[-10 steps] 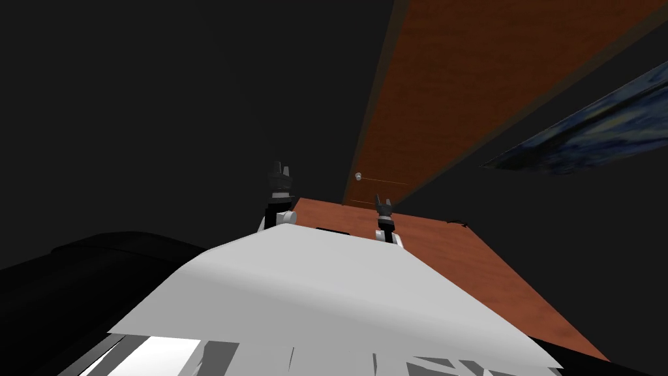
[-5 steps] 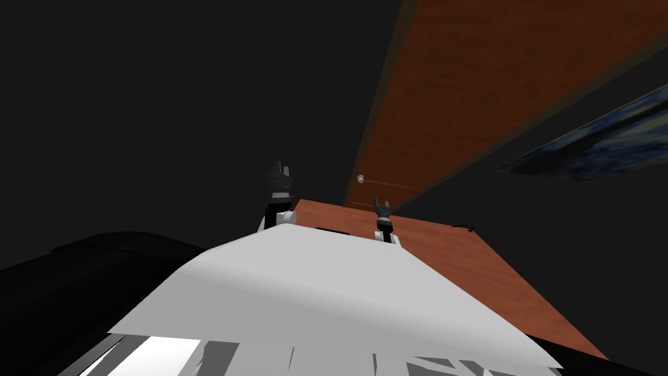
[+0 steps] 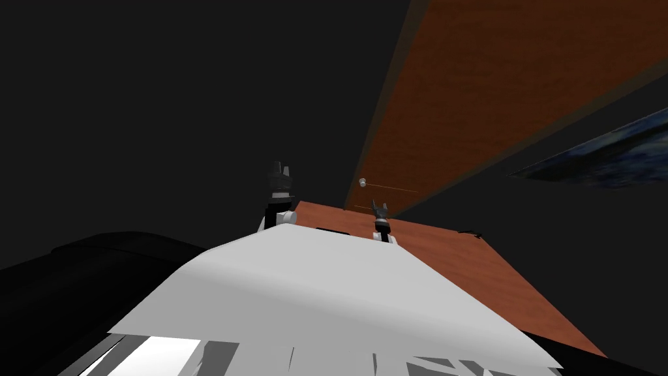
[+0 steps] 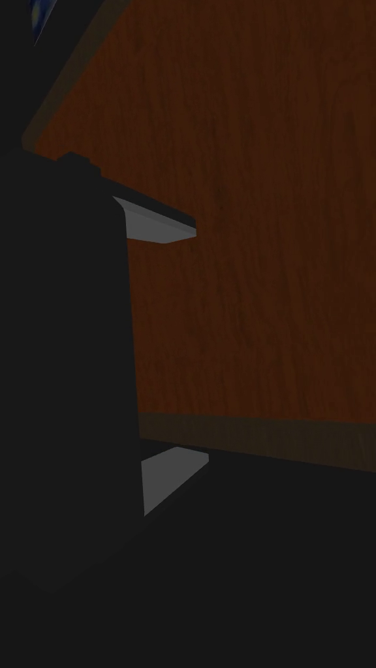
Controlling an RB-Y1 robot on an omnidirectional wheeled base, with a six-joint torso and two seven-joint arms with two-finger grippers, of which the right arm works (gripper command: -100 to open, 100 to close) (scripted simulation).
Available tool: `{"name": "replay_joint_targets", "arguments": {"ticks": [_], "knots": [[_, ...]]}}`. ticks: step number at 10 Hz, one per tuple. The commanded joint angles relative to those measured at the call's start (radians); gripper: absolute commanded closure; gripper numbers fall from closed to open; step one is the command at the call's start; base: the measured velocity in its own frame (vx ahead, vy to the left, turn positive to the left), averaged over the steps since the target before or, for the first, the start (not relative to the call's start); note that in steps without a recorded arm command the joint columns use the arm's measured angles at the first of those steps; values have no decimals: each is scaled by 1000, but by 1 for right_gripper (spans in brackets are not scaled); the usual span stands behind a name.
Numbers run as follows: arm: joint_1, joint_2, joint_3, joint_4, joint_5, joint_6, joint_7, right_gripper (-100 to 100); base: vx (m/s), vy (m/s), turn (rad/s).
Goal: Pull the door open
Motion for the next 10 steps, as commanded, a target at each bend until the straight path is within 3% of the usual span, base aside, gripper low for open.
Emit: {"name": "replay_joint_targets", "arguments": {"ticks": [1, 10], "knots": [[-9, 8, -15, 42, 16, -11, 36, -100, 125, 17, 30], [-60, 54, -74, 218, 80, -48, 175, -100, 125, 12, 26]]}}
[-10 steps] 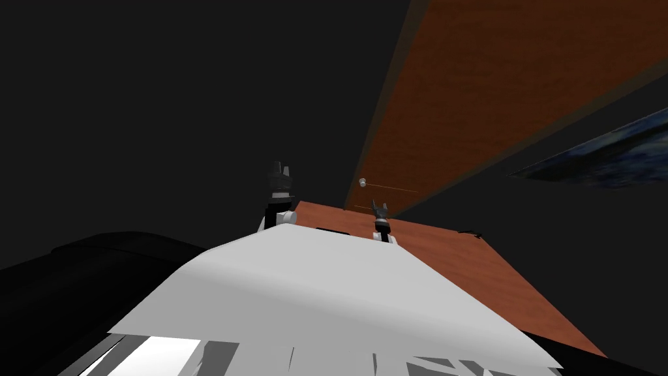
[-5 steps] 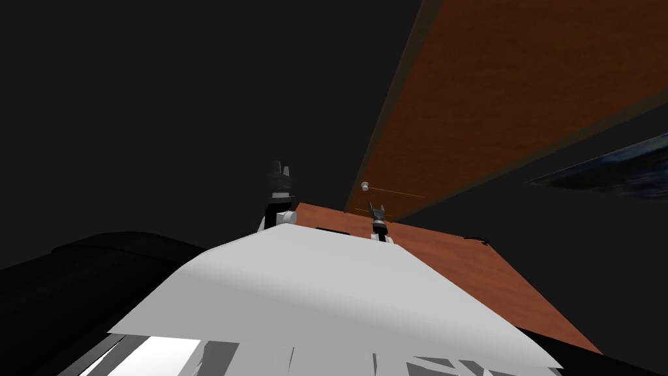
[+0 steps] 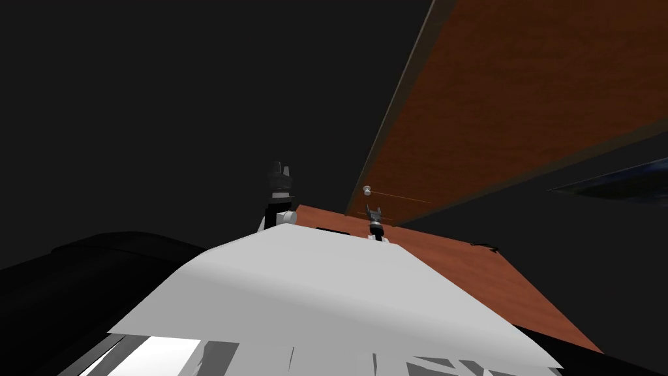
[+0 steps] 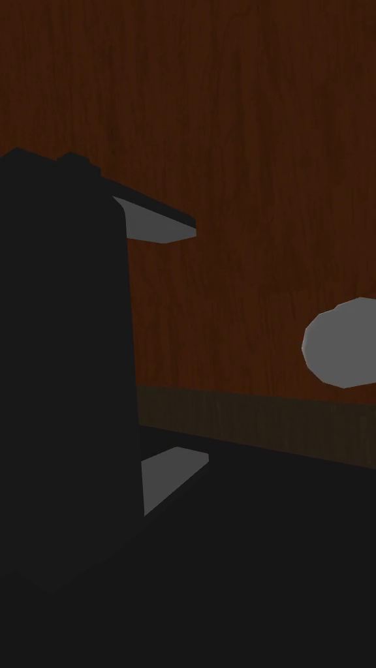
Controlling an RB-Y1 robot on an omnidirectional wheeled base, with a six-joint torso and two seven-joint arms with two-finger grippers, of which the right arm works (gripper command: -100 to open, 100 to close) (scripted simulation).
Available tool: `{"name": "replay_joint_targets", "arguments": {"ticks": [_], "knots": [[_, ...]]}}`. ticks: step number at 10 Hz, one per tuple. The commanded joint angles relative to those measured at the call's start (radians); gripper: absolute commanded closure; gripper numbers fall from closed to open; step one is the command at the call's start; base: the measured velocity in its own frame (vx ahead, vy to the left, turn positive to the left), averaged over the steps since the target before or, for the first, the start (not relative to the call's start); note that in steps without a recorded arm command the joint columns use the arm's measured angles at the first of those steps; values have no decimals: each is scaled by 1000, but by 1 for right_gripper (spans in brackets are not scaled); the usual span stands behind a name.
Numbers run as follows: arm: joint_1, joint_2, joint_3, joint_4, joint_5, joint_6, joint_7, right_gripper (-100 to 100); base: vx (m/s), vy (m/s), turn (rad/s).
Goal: Pull the door open
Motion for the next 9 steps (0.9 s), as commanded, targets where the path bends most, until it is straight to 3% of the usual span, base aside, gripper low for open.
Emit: {"name": "replay_joint_targets", "arguments": {"ticks": [1, 2, 3, 4, 6, 9], "knots": [[-10, 6, -11, 34, 8, -11, 23, -100, 84, 6, 16], [-17, 16, -19, 58, 16, -16, 42, -100, 95, 2, 26], [-20, 9, -17, 58, 9, -19, 34, -100, 46, -1, 8], [-15, -23, -30, 76, -1, -34, 28, -100, 108, 58, 133], [-7, -58, -46, 97, -15, -53, 14, -100, 179, 107, 108], [4, -95, -68, 125, -34, -78, -5, -100, 207, 42, 101]]}}
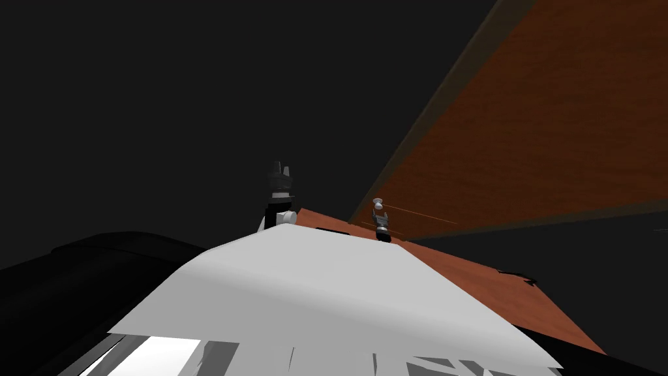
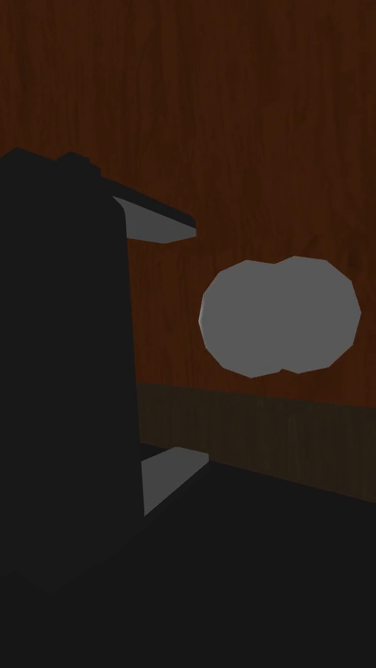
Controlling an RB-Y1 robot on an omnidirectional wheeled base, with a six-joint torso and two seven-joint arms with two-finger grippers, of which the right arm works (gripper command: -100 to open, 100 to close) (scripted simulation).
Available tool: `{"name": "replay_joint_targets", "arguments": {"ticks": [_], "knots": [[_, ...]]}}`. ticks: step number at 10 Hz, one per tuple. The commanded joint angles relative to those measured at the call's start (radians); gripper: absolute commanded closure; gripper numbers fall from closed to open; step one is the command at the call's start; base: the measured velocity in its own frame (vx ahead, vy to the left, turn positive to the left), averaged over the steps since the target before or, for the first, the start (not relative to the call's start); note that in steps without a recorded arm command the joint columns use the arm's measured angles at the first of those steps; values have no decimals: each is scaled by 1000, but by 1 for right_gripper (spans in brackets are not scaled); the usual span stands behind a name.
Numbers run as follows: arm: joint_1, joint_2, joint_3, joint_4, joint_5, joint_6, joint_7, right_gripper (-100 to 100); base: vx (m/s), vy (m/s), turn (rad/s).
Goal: Pull the door open
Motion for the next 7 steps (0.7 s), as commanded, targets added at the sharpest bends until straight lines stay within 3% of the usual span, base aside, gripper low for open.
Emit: {"name": "replay_joint_targets", "arguments": {"ticks": [1, 3, 6, 7], "knots": [[5, -20, -12, 18, -11, -15, -11, -100, 197, 18, 96], [11, -38, -25, 35, -23, -31, -22, -100, 185, 13, 87], [19, -38, -25, 25, -23, -27, -29, -100, 90, -12, 18], [19, -38, -25, 25, -23, -27, -29, 100, 0, 0, 0]]}}
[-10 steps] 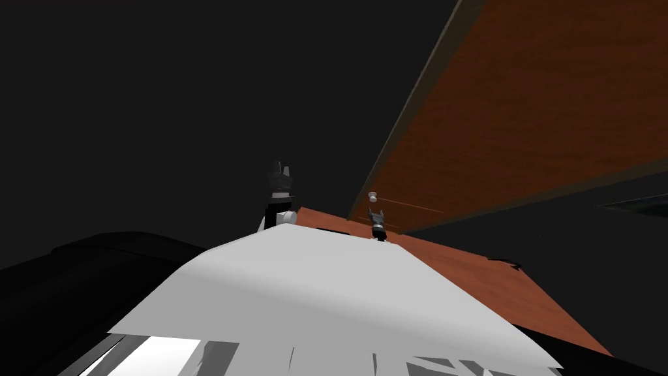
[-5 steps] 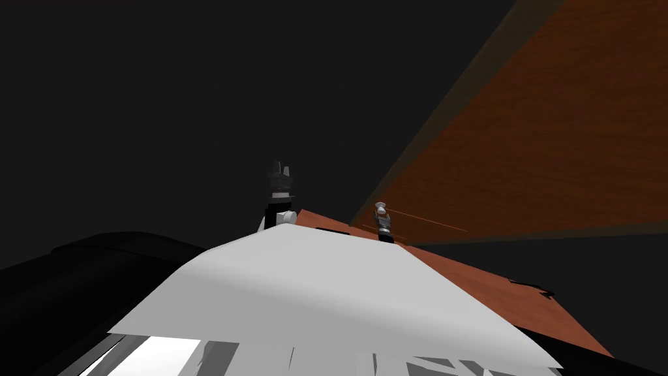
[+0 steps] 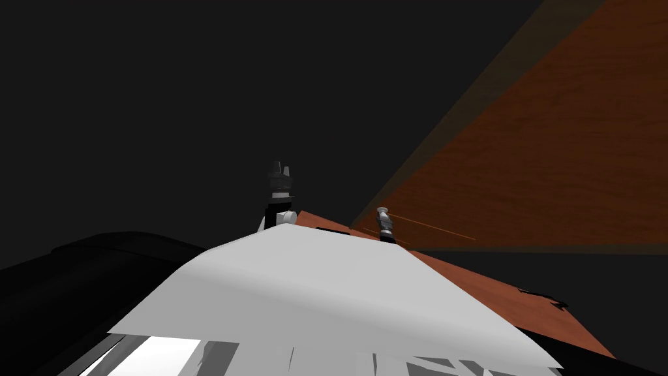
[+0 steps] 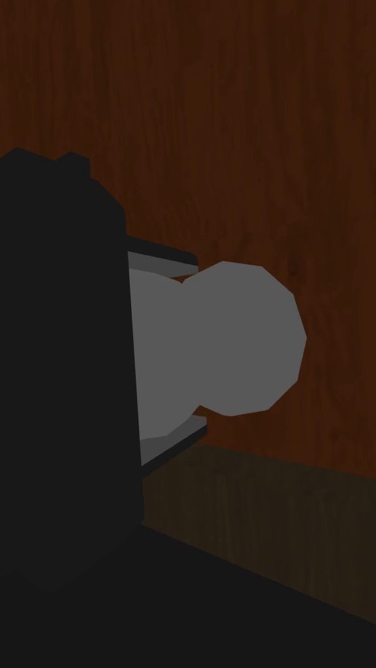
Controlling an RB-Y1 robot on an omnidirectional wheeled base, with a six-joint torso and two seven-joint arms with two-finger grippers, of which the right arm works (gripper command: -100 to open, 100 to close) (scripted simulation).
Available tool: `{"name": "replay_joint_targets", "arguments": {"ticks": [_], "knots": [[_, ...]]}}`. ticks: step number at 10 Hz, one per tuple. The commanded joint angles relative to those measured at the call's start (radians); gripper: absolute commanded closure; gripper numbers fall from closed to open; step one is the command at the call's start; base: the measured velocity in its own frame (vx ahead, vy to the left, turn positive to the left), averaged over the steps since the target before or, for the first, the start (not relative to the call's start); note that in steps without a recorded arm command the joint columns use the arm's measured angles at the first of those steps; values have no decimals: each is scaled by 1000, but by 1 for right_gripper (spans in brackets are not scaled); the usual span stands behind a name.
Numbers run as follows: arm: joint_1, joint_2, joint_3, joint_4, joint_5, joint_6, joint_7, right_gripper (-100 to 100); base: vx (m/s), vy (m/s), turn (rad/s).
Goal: Pull the door open
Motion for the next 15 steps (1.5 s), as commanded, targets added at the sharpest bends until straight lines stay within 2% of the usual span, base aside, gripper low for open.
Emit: {"name": "replay_joint_targets", "arguments": {"ticks": [1, 5, 6, 8, 15], "knots": [[0, 1, 1, 0, 0, 0, 0, 100, -12, -2, 4], [0, 1, 1, 0, 0, 0, 0, 100, -4, 0, 2], [0, -2, 7, 1, -12, 2, -38, 100, -19, -10, 38], [0, -3, 12, 1, -23, 3, -68, 100, -23, -14, 41], [-2, -14, 45, 4, -92, 6, -246, 100, -33, -14, 46]]}}
